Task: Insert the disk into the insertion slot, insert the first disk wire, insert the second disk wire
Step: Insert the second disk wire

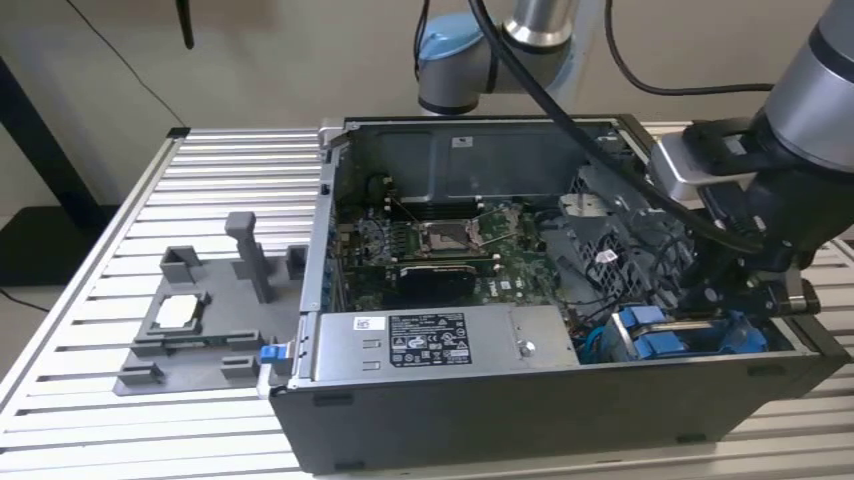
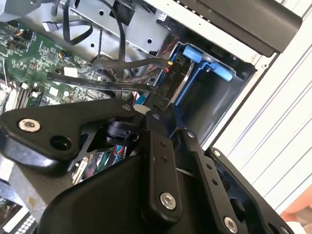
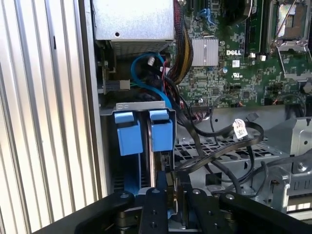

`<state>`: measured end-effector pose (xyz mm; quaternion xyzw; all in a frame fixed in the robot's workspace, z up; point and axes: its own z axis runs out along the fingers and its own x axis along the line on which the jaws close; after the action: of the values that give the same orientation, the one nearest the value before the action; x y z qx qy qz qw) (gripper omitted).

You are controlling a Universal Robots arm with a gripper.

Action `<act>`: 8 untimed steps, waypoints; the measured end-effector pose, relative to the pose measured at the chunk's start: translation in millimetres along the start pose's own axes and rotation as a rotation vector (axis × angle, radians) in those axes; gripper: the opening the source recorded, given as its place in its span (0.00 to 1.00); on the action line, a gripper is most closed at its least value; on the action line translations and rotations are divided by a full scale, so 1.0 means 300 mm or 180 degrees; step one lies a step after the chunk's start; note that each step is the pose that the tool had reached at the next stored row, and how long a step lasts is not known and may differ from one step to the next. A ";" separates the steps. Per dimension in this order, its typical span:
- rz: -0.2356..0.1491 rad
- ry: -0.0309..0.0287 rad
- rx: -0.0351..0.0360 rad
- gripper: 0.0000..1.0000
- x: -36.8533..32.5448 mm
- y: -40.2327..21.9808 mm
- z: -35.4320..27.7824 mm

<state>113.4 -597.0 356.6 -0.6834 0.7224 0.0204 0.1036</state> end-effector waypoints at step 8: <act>0.0007 0.0122 -0.0112 0.24 -0.013 -0.035 -0.020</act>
<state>123.2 -594.7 364.3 -0.6846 0.7245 0.0201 0.0776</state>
